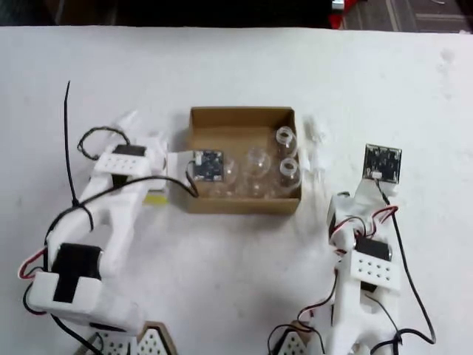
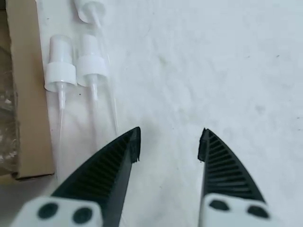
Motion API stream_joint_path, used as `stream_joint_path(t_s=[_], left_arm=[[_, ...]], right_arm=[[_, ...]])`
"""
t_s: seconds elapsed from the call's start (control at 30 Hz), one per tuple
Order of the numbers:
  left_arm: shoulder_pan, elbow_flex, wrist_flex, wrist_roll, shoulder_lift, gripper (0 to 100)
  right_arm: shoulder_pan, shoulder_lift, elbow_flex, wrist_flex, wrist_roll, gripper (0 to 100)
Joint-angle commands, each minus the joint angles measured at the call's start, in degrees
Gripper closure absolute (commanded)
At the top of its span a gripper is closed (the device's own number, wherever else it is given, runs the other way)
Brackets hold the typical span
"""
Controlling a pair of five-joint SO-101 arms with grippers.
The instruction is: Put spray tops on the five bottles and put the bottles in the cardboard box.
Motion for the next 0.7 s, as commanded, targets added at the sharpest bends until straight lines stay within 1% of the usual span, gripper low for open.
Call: stream_joint_path(t_s=[0.0,0.1,0.17,0.4,0.5,0.67], left_arm=[[-0.5,-2.7,0.8,-0.2,-2.2,79],[-0.5,-2.7,0.9,-0.2,-3.0,88],[-0.5,-2.6,0.9,-0.2,-3.2,92],[0.2,-2.7,1.0,-0.1,-3.5,92],[0.5,-2.4,1.4,0.1,-5.8,92],[0.5,-3.7,8.4,2.6,-14.5,92]], right_arm=[[-0.6,-0.5,-0.4,-1.3,0.9,81.8],[-0.6,-0.5,-0.4,-1.4,0.9,81.8],[-0.6,-0.5,-0.4,-1.4,0.9,81.8],[-0.6,-0.5,-0.4,-1.4,0.9,81.8],[-0.7,-0.5,-0.4,-1.4,0.9,81.8],[-0.7,-0.5,-0.4,-1.4,0.9,81.8]])
